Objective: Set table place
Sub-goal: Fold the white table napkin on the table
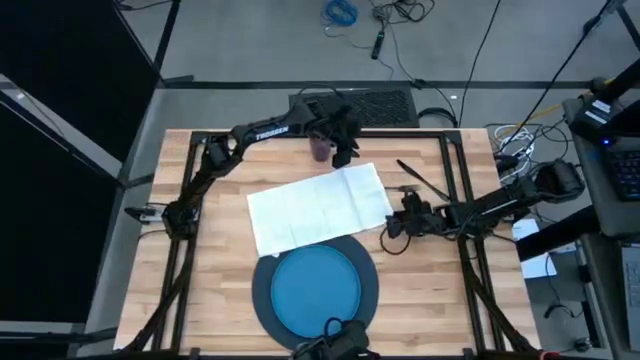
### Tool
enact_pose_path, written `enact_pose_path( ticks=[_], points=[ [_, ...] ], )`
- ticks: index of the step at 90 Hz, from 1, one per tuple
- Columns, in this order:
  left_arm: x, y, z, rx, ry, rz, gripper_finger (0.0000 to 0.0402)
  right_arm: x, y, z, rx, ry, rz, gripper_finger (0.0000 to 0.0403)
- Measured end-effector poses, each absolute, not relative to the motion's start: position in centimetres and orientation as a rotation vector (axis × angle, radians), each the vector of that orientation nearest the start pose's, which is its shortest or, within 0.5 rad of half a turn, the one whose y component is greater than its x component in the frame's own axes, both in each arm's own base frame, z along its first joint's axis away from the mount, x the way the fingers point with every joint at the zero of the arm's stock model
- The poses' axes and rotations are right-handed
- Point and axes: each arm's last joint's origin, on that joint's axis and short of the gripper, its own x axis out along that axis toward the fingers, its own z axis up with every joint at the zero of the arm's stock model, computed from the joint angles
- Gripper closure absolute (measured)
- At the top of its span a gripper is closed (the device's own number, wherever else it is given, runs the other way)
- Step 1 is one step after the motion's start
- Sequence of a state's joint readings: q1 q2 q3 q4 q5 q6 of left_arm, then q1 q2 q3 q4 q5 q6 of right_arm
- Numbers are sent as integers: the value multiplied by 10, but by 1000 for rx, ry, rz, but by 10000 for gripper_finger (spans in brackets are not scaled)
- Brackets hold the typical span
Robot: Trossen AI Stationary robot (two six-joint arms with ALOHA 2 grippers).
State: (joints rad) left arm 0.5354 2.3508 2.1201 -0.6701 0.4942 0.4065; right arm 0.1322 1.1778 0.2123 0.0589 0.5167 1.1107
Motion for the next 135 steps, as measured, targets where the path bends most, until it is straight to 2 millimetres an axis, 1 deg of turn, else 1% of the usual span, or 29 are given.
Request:
enact_pose_path(
  ticks=[12,19,31,40,46,53,62,74,88,105,119,135],
  points=[
    [449,250,219,-75,796,-126,275,167,-1,108,710,550,-799,259],
    [448,250,218,-77,799,-126,275,169,-4,109,700,542,-779,264],
    [448,250,218,-79,799,-128,275,171,-5,111,699,534,-758,300],
    [448,249,218,-95,800,-149,275,172,-2,111,727,564,-687,329],
    [447,249,218,-97,802,-151,275,173,1,111,735,569,-657,339],
    [447,249,218,-97,800,-151,275,173,3,110,737,573,-656,342],
    [447,249,218,-98,801,-152,275,172,3,109,696,563,-695,337],
    [447,249,218,-100,802,-153,275,172,0,110,656,545,-730,318],
    [447,248,218,-102,804,-154,275,168,-2,105,708,626,-722,285],
    [447,248,218,-102,805,-154,275,168,1,105,757,625,-726,254],
    [447,248,217,-105,806,-153,275,169,2,106,776,622,-705,251],
    [446,248,216,-116,823,-157,275,169,3,106,786,630,-687,273]
  ],
)
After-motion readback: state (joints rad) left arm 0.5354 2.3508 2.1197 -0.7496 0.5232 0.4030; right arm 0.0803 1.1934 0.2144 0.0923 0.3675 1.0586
